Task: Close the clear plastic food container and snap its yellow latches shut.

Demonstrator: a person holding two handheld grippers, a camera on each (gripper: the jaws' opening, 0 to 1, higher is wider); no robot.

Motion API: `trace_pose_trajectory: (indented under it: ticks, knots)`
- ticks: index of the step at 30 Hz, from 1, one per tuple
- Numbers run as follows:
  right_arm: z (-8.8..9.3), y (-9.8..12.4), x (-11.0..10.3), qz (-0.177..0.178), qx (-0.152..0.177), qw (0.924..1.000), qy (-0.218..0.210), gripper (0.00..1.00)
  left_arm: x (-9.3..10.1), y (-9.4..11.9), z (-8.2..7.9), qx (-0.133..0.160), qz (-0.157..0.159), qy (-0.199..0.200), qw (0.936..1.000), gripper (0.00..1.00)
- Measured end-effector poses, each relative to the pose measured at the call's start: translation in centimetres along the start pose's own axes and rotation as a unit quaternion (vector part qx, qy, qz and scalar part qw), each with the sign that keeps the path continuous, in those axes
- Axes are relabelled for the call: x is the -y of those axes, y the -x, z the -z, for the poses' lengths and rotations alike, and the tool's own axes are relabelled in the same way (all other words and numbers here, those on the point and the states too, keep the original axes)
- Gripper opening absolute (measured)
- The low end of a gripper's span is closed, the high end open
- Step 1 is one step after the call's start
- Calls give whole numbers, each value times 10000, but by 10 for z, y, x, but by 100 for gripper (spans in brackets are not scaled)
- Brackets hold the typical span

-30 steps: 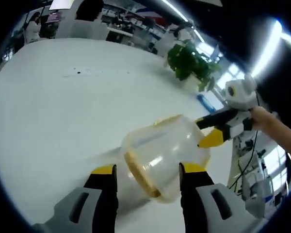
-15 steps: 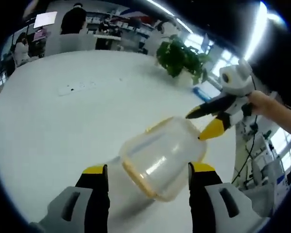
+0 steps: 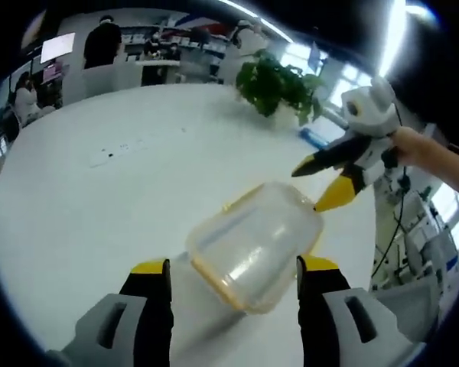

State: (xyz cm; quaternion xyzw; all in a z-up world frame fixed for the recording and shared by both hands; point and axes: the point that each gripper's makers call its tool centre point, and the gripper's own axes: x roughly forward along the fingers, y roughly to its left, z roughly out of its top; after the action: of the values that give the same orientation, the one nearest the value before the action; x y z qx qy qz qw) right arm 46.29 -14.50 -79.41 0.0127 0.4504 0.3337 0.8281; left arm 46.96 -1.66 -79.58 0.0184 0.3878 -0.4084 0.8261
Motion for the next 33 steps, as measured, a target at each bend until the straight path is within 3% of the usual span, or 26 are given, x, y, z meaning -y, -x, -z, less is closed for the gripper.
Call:
trace_pose_trajectory:
  ticks: [21,33]
  knots:
    - [-1,4,-10,-88,-45,9995,287,57,12,4,-10,-96,0,-670,9977,61]
    - [-4,-2,-22,-231,-126,9973,689,54,12,2,-19,-287,-172,-1437,9891,59]
